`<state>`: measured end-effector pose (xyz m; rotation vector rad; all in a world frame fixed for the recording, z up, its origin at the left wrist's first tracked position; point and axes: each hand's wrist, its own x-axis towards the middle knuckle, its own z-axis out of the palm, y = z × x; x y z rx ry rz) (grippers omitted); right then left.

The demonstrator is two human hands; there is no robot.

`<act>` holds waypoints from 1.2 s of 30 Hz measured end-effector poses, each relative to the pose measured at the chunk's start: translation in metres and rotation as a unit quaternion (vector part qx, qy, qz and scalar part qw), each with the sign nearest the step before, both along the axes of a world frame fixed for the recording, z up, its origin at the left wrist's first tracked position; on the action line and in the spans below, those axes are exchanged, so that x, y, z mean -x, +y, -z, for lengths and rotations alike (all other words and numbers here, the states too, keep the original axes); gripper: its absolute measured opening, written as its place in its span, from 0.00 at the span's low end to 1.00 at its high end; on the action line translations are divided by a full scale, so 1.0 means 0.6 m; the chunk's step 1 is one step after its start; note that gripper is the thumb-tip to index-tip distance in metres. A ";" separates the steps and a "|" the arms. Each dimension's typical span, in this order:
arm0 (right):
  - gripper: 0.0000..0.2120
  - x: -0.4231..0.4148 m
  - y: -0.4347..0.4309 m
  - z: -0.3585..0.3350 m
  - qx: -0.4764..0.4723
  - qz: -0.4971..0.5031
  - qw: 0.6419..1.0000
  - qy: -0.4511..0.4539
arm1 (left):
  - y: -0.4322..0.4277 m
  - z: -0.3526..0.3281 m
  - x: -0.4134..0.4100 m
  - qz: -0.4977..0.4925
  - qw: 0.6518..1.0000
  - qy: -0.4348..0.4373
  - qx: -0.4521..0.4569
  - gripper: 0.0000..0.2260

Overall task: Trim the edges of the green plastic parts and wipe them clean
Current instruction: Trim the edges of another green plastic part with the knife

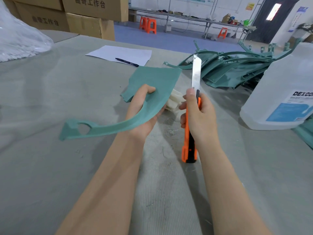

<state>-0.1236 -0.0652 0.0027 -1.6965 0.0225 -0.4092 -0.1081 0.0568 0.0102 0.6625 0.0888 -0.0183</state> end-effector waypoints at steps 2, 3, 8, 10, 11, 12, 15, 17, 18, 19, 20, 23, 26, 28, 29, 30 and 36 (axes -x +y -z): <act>0.19 -0.002 -0.010 -0.003 0.033 0.015 0.999 -0.027 | 0.002 -0.005 0.000 0.017 0.997 0.036 0.066 0.04; 0.19 -0.003 -0.015 -0.003 0.047 0.019 0.998 -0.039 | 0.004 -0.006 0.000 0.033 0.994 0.049 0.094 0.03; 0.16 -0.005 -0.025 0.002 0.119 0.010 0.990 -0.070 | 0.011 -0.008 0.008 0.141 0.964 0.068 0.217 0.06; 0.18 -0.004 -0.019 0.003 0.123 -0.017 0.989 -0.079 | 0.010 -0.009 0.010 0.153 0.959 0.080 0.226 0.06; 0.19 -0.003 -0.016 0.004 0.131 -0.029 0.987 -0.085 | 0.009 -0.010 0.010 0.158 0.958 0.083 0.226 0.05; 0.20 -0.002 -0.013 0.005 0.146 -0.037 0.985 -0.090 | 0.009 -0.010 0.011 0.161 0.957 0.086 0.226 0.05; 0.20 0.000 -0.009 0.006 0.178 -0.050 0.977 -0.103 | 0.011 -0.011 0.009 0.161 0.956 0.096 0.227 0.06; 0.19 0.000 -0.009 0.008 0.191 -0.053 0.975 -0.105 | 0.011 -0.011 0.008 0.160 0.955 0.107 0.226 0.08; 0.19 -0.001 -0.009 0.008 0.194 -0.054 0.974 -0.105 | 0.011 -0.010 0.008 0.159 0.954 0.112 0.228 0.08; 0.18 -0.001 -0.009 0.009 0.195 -0.056 0.974 -0.104 | 0.011 -0.010 0.007 0.159 0.952 0.116 0.233 0.07; 0.18 -0.001 -0.009 0.009 0.195 -0.058 0.974 -0.104 | 0.011 -0.010 0.008 0.159 0.951 0.117 0.238 0.06; 0.18 0.001 -0.008 0.008 0.197 -0.067 0.973 -0.103 | 0.012 -0.010 0.009 0.151 0.951 0.117 0.245 0.03; 0.19 0.002 -0.007 0.009 0.187 -0.089 0.974 -0.094 | 0.012 -0.009 0.010 0.150 0.948 0.115 0.256 0.03; 0.19 0.002 -0.007 0.011 0.178 -0.102 0.975 -0.088 | 0.012 -0.009 0.010 0.148 0.948 0.112 0.259 0.03; 0.19 0.002 -0.007 0.011 0.174 -0.106 0.975 -0.085 | 0.012 -0.009 0.010 0.147 0.948 0.111 0.258 0.03; 0.18 0.003 -0.008 0.011 0.172 -0.110 0.975 -0.083 | 0.012 -0.009 0.010 0.147 0.949 0.109 0.257 0.03; 0.17 0.006 -0.007 0.007 0.164 -0.126 0.975 -0.082 | 0.012 -0.010 0.010 0.147 0.955 0.094 0.238 0.06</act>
